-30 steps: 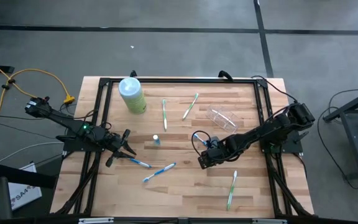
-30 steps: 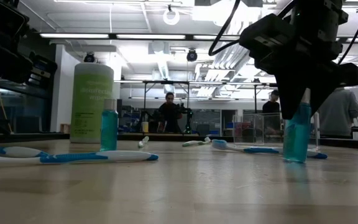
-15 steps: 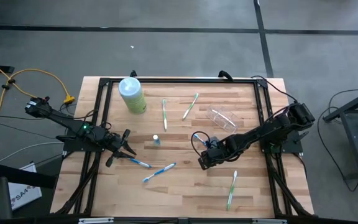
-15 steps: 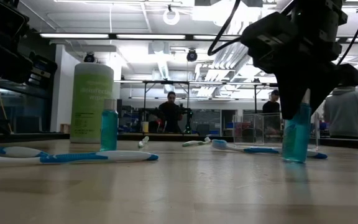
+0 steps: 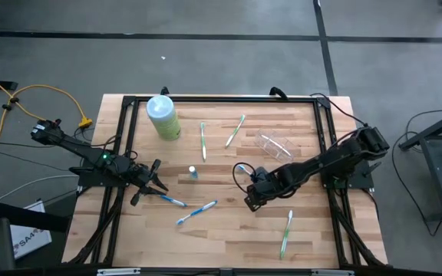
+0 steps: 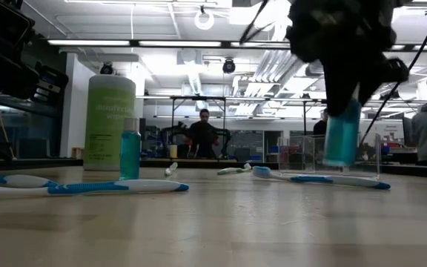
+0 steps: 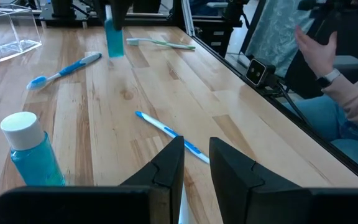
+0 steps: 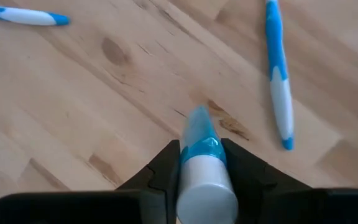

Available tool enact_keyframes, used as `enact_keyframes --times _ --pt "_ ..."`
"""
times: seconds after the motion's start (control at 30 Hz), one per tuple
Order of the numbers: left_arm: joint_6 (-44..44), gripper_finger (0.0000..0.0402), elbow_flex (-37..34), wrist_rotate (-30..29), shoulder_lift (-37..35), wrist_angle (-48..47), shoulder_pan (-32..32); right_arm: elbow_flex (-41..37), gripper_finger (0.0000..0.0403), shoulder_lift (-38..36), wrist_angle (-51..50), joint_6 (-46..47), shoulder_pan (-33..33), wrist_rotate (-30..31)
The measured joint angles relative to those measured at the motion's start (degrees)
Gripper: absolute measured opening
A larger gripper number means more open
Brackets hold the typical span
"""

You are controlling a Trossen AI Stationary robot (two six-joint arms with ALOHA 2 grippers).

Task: Pick & Place toothbrushing station
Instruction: Put the right blue mouthwash into the middle of the transparent organizer

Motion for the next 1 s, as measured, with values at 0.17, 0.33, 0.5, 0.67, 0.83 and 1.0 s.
enact_keyframes --times 0.17,0.33,0.5,0.67,0.83,1.0 --pt "0.0 0.0071 0.0 0.0 0.0 0.0 0.0 7.7 0.0087 0.0 -11.0 -4.1 -0.5 3.7" --pt "0.0 0.0071 0.0 0.0 0.0 0.0 0.0 12.7 0.0087 0.0 -20.0 -7.4 -3.6 4.8" --pt "0.0 0.0071 0.0 0.0 0.0 0.0 0.0 13.3 0.0087 0.0 -24.4 -12.3 -9.6 4.8" --pt "0.0 0.0071 0.0 0.0 0.0 0.0 0.0 13.3 0.0087 -0.6 -25.6 -18.9 -16.3 4.8" --pt "0.0 0.0071 0.0 0.0 0.0 0.0 0.0 13.3 0.0087 -4.3 -25.4 -22.1 -22.9 7.5" --pt "0.0 0.0071 0.0 0.0 0.0 0.0 0.0 13.3 0.0087 -9.1 -25.6 -22.4 -28.9 9.3"
